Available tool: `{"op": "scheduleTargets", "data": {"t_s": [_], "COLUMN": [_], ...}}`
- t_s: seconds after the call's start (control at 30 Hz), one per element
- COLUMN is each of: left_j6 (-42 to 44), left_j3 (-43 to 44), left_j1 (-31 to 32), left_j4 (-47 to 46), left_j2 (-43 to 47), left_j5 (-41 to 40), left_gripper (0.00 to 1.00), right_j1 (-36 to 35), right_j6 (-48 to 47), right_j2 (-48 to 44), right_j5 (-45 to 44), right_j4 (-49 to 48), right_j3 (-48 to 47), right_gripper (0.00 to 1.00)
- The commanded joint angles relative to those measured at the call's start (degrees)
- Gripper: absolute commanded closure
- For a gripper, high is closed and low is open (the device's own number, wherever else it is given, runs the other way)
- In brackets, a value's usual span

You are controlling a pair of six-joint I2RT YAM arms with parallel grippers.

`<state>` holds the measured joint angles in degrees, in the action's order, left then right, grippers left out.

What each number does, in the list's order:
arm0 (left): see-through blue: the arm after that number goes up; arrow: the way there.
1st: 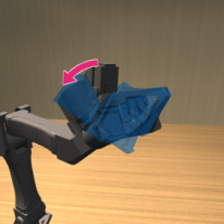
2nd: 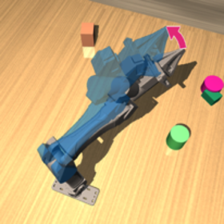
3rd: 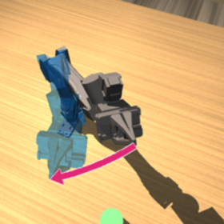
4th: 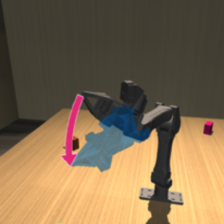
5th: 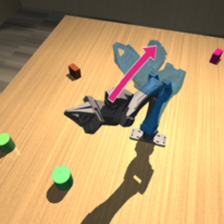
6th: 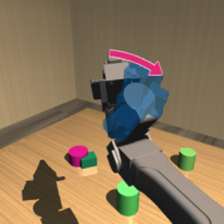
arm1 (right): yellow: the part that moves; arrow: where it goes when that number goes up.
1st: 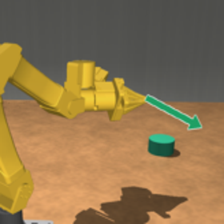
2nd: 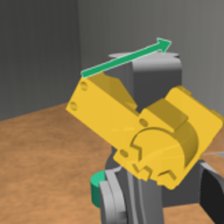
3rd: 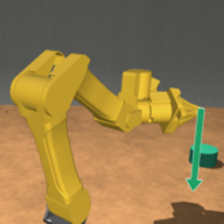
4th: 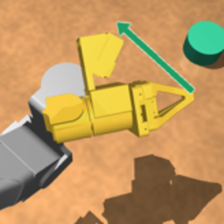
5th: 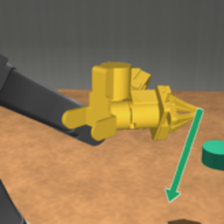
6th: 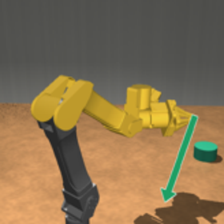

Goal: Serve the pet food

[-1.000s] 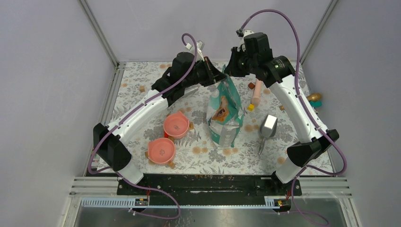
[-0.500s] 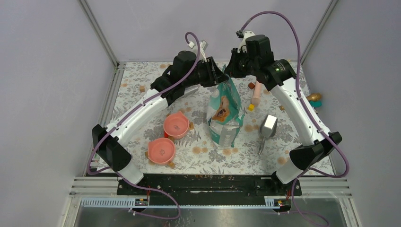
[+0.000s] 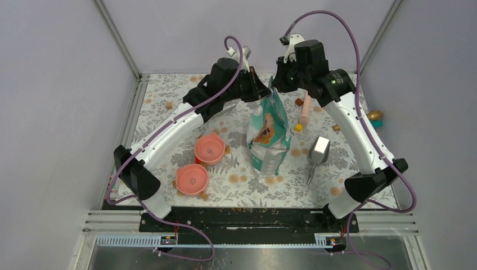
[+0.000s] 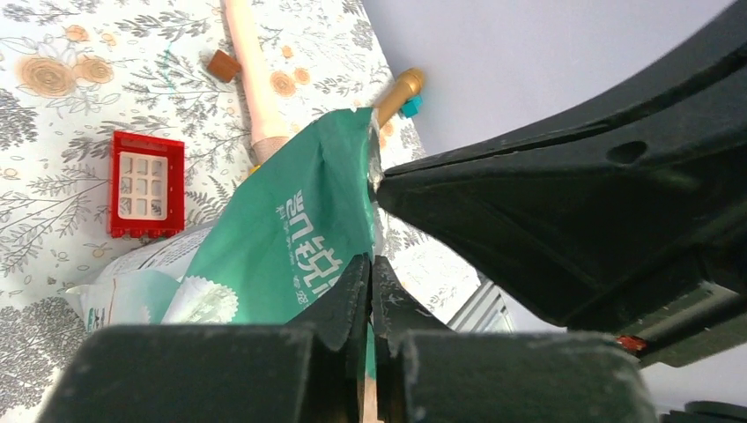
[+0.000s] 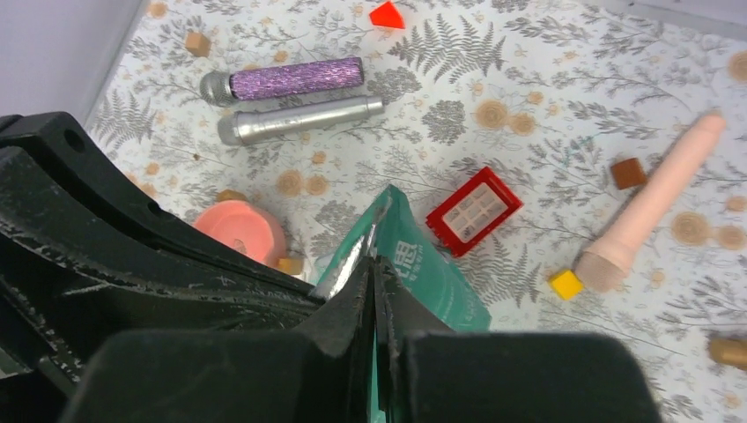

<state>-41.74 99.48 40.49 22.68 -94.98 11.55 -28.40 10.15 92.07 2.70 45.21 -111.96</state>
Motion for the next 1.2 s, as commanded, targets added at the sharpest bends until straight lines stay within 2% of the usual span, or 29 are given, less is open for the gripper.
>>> {"op": "scheduleTargets", "data": {"t_s": [0.0,0.13,0.23,0.3,0.37,0.47,0.57,0.93,1.17], "left_j6": [2.9,4.3,4.9,5.4,5.4,4.9,3.7,2.5,1.0], "left_j3": [-0.9,-2.9,-3.2,-3.2,-4.0,-4.9,-6.4,-8.6,-11.2], "left_j1": [0.9,1.2,1.3,1.3,1.3,1.3,1.3,1.3,1.3], "left_j4": [-0.1,-0.4,-0.3,-0.7,-2.9,-4.6,-6.3,-9.1,-12.3], "left_j2": [2.9,5.2,5.3,5.1,5.1,5.2,5.9,7.4,8.9], "left_j5": [-10.9,-14.0,-13.9,-12.1,-8.4,-5.6,-4.6,-0.4,2.6], "left_gripper": [1.0,1.0,1.0,1.0,1.0,1.0,1.0,1.0,1.0], "right_j1": [-0.5,-0.6,-0.6,-0.6,-0.6,-0.6,-0.6,-0.6,-0.6], "right_j6": [-8.0,-11.7,-11.8,-9.6,-6.8,-2.2,2.4,8.2,9.8], "right_j2": [0.2,1.7,1.5,0.5,-1.6,-3.4,-3.4,0.3,0.4], "right_j5": [-8.4,-18.9,-19.4,-16.5,-9.2,4.3,8.8,5.4,7.5], "right_j4": [6.6,9.6,9.8,8.6,5.6,2.2,0.7,0.0,0.0], "right_j3": [-4.7,-6.8,-6.7,-6.0,-3.6,-1.2,-0.3,-1.5,0.3], "right_gripper": [1.0,1.0,1.0,1.0,0.99,0.75,0.68,0.67,0.74]}}
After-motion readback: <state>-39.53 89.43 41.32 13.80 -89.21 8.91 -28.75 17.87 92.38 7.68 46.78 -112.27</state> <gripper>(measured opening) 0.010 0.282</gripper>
